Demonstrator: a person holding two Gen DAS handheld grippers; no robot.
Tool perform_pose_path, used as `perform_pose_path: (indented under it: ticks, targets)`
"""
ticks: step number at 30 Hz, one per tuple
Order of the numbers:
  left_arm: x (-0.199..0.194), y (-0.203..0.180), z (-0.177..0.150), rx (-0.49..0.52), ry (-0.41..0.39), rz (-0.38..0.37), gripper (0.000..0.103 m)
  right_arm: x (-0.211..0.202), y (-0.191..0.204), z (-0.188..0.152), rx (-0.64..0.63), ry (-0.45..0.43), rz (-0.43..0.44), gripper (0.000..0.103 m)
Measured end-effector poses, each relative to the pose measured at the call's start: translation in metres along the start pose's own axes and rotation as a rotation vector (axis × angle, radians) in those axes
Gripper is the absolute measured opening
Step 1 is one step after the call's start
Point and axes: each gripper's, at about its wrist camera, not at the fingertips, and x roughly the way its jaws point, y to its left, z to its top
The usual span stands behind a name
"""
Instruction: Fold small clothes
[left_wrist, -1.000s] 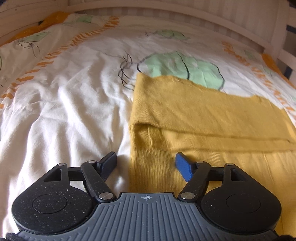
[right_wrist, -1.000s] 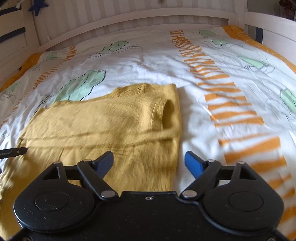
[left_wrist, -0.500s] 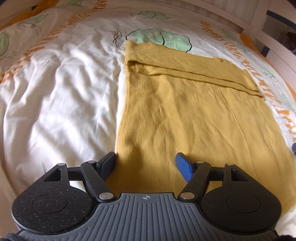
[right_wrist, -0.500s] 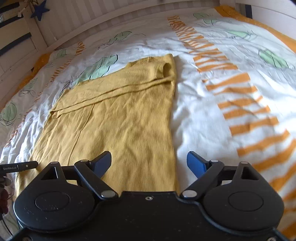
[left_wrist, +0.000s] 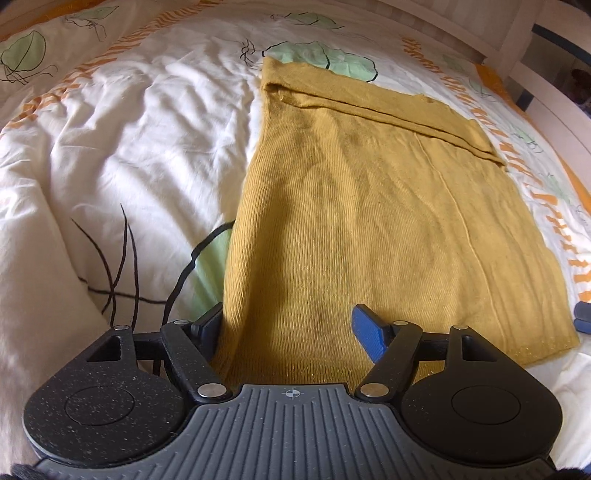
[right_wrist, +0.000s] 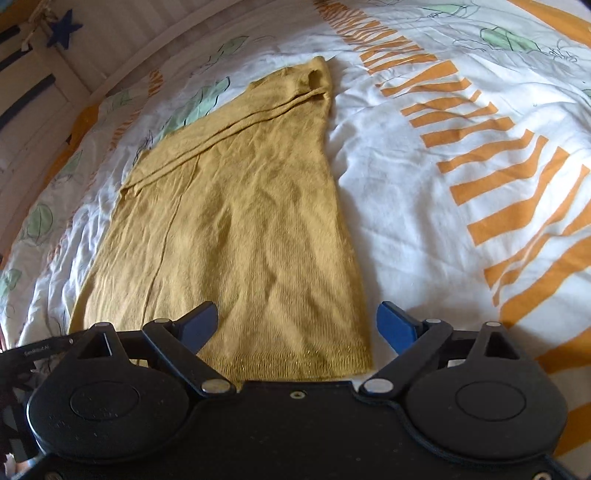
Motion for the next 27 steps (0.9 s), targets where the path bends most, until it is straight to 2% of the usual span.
perform_pose_path:
  ticks: [3,13,17,20,23,25,27]
  targets:
    - [0.000,-0.001,-0.003,0.014,-0.006,0.002,0.072,0.004,0.005,-0.004,-0.037,0.012,-0.011,0.098]
    - [0.008,-0.007,-0.007,0.057,0.000,-0.021,0.090,0.019,0.004,-0.008,-0.064,0.041,-0.008,0.103]
    - [0.003,-0.005,-0.005,0.035,-0.019,-0.040,0.089,0.020,0.001,-0.007,-0.046,0.030,0.009,0.103]
    - [-0.016,-0.002,-0.008,0.029,-0.142,-0.082,0.084,0.020,0.000,-0.007,-0.041,0.023,0.013,0.103]
    - [-0.039,-0.017,-0.016,0.142,-0.269,-0.119,0.084,0.021,0.001,-0.007,-0.046,0.021,0.007,0.103]
    - [-0.047,-0.027,-0.021,0.204,-0.311,-0.121,0.084,0.021,0.001,-0.007,-0.045,0.020,0.006,0.103]
    - [-0.049,-0.032,-0.022,0.207,-0.319,-0.069,0.084,0.021,0.001,-0.007,-0.044,0.020,0.008,0.103]
